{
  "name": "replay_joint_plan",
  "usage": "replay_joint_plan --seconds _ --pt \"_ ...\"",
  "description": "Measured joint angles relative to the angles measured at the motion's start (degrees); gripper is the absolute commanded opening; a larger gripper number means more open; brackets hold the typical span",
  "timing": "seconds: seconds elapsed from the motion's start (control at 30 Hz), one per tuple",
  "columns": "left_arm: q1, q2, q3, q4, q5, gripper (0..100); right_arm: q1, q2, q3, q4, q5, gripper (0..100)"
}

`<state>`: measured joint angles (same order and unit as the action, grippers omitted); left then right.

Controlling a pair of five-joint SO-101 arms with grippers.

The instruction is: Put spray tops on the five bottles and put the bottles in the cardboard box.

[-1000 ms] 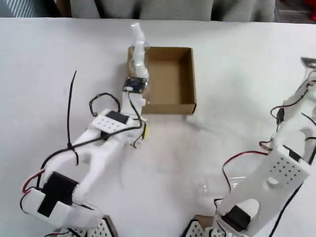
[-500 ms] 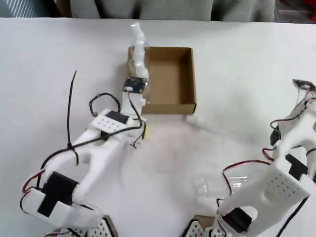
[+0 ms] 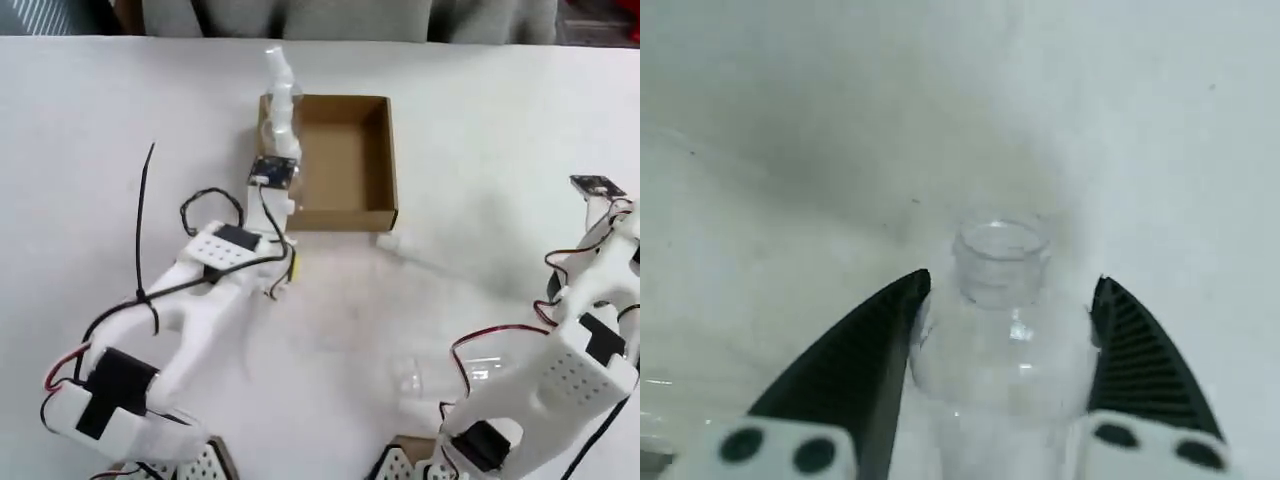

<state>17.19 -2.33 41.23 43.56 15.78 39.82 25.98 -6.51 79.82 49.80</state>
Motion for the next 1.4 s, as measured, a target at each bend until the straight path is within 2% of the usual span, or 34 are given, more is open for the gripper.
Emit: replay_joint_plan --seconds 0.17,0.4,0.7,0.97,1.4 --pt "0.0 0.0 0.0 0.0 0.0 2 0.0 -0.2 0.0 0.0 3.3 35.6" --pt "0.0 0.0 0.0 0.0 0.0 2 1.1 -0.4 0.0 0.0 5.2 28.7" --pt "0.0 0.0 0.0 0.0 0.0 2 4.5 -11.7 8.2 0.8 9.4 28.6" --pt "0.0 0.0 0.0 0.0 0.0 2 3.3 -18.7 21.7 -9.5 9.5 28.4" --pt "-0.2 0.0 0.0 0.0 0.0 2 0.4 -13.1 22.9 -19.0 7.2 28.4"
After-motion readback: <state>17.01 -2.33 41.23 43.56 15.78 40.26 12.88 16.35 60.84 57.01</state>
